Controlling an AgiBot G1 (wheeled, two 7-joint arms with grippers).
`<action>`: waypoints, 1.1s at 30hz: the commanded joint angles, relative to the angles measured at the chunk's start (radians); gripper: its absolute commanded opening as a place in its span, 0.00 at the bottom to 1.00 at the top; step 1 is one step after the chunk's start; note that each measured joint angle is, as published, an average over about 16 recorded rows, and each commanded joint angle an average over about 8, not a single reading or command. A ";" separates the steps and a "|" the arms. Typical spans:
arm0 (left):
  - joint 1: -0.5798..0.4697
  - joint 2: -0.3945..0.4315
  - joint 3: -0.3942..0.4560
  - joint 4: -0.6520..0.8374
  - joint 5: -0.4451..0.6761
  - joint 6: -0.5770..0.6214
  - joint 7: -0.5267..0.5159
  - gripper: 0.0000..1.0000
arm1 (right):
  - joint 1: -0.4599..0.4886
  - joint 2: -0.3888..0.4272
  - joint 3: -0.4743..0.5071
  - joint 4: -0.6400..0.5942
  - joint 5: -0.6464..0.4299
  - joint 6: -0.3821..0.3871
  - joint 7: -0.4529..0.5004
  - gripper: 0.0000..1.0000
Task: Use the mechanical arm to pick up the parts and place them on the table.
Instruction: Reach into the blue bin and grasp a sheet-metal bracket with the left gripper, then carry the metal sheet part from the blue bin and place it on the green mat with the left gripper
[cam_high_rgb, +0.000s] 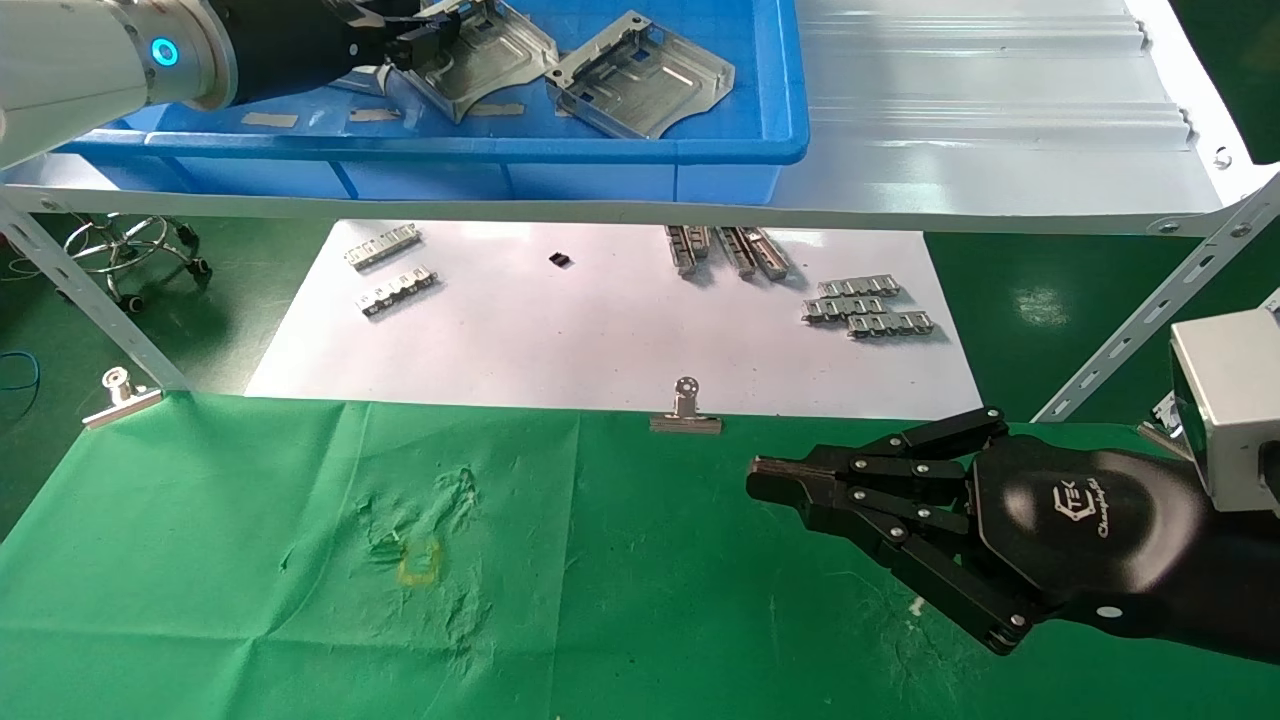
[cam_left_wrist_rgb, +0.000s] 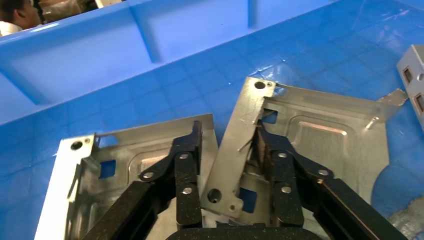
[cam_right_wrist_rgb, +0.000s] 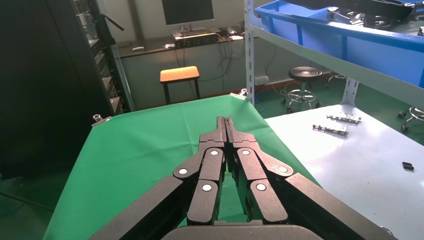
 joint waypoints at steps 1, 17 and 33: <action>0.001 0.000 -0.001 0.001 -0.001 0.003 0.004 0.00 | 0.000 0.000 0.000 0.000 0.000 0.000 0.000 0.00; -0.021 -0.022 -0.018 -0.008 -0.026 0.051 0.028 0.00 | 0.000 0.000 0.000 0.000 0.000 0.000 0.000 0.00; -0.017 -0.212 -0.090 -0.136 -0.153 0.660 0.244 0.00 | 0.000 0.000 0.000 0.000 0.000 0.000 0.000 0.00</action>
